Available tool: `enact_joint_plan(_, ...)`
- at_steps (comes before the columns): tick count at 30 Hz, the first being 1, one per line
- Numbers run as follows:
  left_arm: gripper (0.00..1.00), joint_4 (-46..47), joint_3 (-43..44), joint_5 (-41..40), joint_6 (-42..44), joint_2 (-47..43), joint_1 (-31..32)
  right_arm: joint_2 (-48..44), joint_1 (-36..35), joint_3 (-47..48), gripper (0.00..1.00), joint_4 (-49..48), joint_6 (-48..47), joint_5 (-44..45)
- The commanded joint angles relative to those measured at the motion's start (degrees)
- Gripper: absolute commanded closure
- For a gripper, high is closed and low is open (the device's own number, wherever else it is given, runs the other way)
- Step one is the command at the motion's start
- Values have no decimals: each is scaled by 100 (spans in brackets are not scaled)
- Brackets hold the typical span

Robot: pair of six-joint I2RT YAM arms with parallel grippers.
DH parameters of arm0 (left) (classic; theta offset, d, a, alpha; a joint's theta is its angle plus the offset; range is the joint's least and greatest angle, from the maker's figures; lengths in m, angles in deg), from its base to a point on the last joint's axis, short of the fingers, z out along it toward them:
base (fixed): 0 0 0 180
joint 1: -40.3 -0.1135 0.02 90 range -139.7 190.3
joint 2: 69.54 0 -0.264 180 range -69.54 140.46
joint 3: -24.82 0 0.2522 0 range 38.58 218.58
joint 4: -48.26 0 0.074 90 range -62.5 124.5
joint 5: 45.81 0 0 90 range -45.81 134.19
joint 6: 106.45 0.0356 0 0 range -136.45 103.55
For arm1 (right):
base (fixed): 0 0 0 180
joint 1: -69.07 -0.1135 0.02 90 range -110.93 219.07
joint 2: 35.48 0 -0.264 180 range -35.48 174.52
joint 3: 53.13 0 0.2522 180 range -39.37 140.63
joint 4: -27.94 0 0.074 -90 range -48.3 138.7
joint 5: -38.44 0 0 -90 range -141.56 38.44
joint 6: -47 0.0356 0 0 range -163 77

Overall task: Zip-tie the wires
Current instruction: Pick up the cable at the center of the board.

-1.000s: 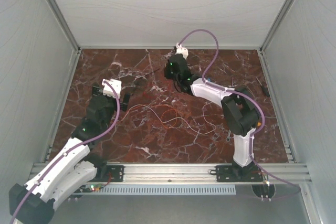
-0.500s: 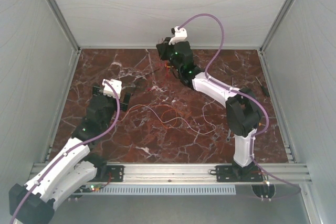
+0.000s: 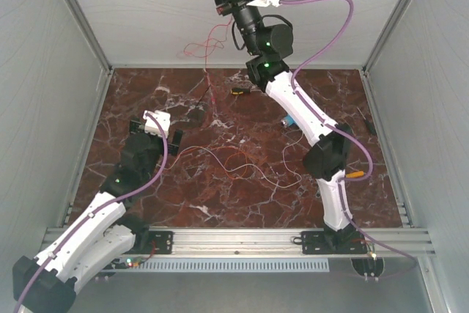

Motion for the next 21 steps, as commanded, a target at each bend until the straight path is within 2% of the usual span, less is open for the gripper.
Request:
enact_joint_plan(1, 0, 223, 108, 95, -31, -44, 19, 567, 19, 1355, 100, -328, -264, -322)
enact_joint_plan(4, 0, 244, 104, 296, -69, -73, 19, 1139, 21, 2422, 100, 121, -348, -173)
enact_joint_plan(5, 0, 256, 105, 457, -109, -90, 19, 1164, 27, 2503, 100, 224, -380, -214)
enact_joint_plan(10, 0, 473, 105, 1408, -321, -169, -9, 562, 60, 1346, 100, -143, -630, -192)
enact_joint_plan(15, 0, 857, 250, 2423, -578, 33, -279, 648, 203, 1616, 100, 124, -505, -219)
enact_joint_plan(21, 0, 1274, 955, 3746, -777, 1115, -559, 574, 416, 1621, 100, 19, -336, -175)
